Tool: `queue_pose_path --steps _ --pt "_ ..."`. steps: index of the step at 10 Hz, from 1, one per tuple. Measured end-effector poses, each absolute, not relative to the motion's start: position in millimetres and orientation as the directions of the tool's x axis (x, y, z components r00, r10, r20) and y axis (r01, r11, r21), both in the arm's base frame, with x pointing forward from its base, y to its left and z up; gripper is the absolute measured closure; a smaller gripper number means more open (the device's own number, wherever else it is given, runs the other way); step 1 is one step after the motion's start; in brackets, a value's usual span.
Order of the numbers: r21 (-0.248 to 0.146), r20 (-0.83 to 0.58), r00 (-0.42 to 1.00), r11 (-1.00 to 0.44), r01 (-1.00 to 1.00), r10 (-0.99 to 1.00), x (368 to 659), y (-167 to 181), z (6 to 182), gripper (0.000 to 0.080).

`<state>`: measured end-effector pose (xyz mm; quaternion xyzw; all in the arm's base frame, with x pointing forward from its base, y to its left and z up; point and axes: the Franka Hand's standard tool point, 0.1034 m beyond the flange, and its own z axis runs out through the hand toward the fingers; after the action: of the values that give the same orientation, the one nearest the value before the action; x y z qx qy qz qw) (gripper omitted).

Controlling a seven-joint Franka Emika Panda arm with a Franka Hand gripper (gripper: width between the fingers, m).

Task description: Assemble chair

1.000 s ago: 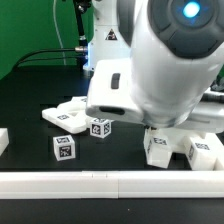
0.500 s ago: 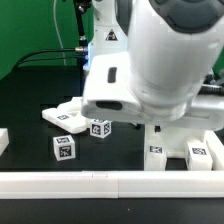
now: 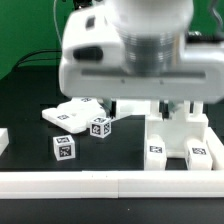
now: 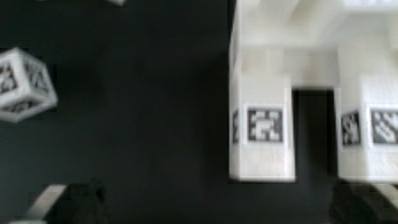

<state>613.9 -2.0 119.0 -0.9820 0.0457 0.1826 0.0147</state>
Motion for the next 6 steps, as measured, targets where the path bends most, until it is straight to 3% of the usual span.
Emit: queue_pose_path --steps 3,6 --pt "-0.034 -0.137 0.981 -0.989 -0.144 -0.138 575.0 -23.6 139.8 0.0151" --pt "-0.028 0.049 0.983 -0.984 -0.175 -0.177 562.1 -7.6 135.7 0.0151"
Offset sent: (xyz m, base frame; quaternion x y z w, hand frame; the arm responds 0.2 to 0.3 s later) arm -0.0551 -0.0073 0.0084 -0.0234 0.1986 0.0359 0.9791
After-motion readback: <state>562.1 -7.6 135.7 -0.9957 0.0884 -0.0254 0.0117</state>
